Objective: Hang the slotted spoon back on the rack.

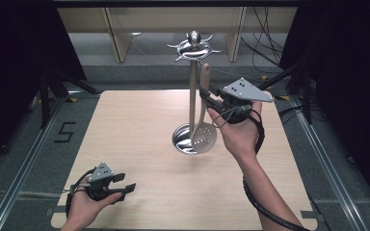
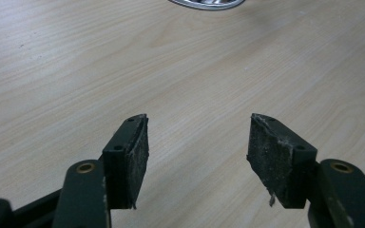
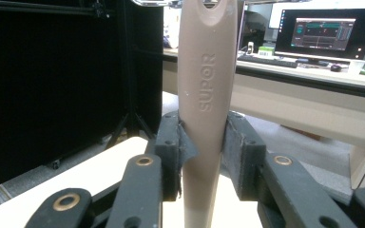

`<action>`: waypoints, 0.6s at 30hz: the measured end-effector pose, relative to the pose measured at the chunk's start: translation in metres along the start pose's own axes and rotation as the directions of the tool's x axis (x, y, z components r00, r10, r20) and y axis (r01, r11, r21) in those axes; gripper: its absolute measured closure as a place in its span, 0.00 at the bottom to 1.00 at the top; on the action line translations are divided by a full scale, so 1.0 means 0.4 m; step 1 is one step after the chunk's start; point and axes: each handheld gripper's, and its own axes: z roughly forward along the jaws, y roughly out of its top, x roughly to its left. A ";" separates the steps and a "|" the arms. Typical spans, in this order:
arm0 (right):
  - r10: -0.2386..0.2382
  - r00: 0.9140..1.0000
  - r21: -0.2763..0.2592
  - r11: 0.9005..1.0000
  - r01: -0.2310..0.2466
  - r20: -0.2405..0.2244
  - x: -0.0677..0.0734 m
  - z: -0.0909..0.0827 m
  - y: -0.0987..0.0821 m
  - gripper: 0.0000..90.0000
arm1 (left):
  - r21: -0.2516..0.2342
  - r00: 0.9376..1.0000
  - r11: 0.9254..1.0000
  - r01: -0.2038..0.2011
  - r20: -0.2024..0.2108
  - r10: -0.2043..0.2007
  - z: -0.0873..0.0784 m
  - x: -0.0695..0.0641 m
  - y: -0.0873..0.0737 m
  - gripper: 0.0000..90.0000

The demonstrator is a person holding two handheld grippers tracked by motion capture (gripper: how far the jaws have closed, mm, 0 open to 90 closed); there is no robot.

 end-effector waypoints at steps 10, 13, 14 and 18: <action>0.016 1.000 0.003 1.000 -0.016 0.004 0.005 0.010 0.008 0.78 | -0.001 1.000 1.000 -0.001 0.002 0.001 0.000 0.000 0.000 0.43; 0.005 1.000 0.010 1.000 -0.005 0.006 0.004 0.013 0.009 0.78 | -0.001 1.000 1.000 0.000 0.003 0.000 -0.001 0.000 0.000 0.43; 0.019 1.000 0.009 1.000 -0.019 0.006 0.006 0.015 0.008 0.78 | 0.003 1.000 1.000 -0.006 -0.002 0.006 -0.001 0.001 0.000 0.43; 0.015 1.000 0.016 1.000 -0.015 0.011 0.006 0.018 0.010 0.78 | -0.001 1.000 1.000 0.001 -0.002 -0.001 0.000 0.000 0.000 0.43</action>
